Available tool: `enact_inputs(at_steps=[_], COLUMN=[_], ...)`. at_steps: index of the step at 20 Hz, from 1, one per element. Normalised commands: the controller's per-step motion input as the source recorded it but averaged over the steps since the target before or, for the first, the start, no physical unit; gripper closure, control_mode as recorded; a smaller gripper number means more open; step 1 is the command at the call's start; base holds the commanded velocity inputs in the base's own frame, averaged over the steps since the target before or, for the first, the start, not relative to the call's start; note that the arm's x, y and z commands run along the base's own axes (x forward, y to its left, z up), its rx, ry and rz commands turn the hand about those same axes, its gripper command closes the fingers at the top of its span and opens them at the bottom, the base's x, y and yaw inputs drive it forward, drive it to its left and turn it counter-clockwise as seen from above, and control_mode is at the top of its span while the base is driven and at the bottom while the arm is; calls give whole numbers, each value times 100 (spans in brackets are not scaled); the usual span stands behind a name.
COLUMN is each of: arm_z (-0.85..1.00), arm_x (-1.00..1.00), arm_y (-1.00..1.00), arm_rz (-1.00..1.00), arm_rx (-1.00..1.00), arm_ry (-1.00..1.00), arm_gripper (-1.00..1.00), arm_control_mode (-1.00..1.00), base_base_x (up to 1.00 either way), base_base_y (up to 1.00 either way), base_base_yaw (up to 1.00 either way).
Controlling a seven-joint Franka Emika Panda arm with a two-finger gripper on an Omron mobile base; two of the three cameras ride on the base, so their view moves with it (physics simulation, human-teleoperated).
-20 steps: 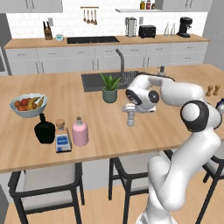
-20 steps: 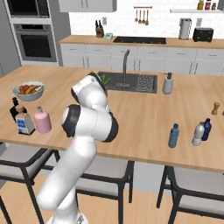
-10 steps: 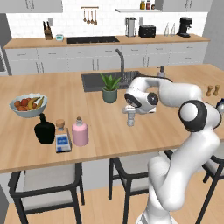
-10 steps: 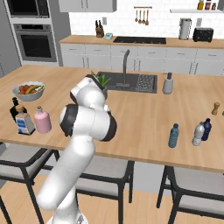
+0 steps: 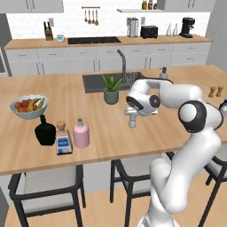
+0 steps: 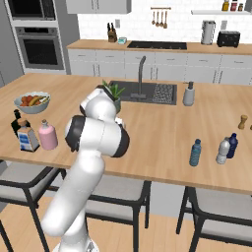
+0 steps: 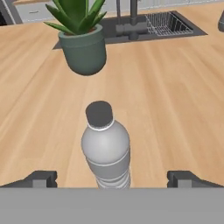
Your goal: Move the plastic bottles in the middle to the plastics group, and the glass bottles in the middle to the glass group.
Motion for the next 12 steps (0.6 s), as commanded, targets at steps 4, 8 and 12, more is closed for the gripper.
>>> enact_inputs(at_steps=[4,8,12], arm_z=[-1,0,0], arm_x=[23,21,18], arm_y=[0,4,16], arm_rz=[0,0,0], arm_rx=[0,0,0], arm_ry=[0,0,0], arm_gripper=[-100,-100,-100], arm_control_mode=[-100,-100,-100], base_base_x=[0,0,0], base_base_y=[0,0,0], base_base_yaw=[0,0,0])
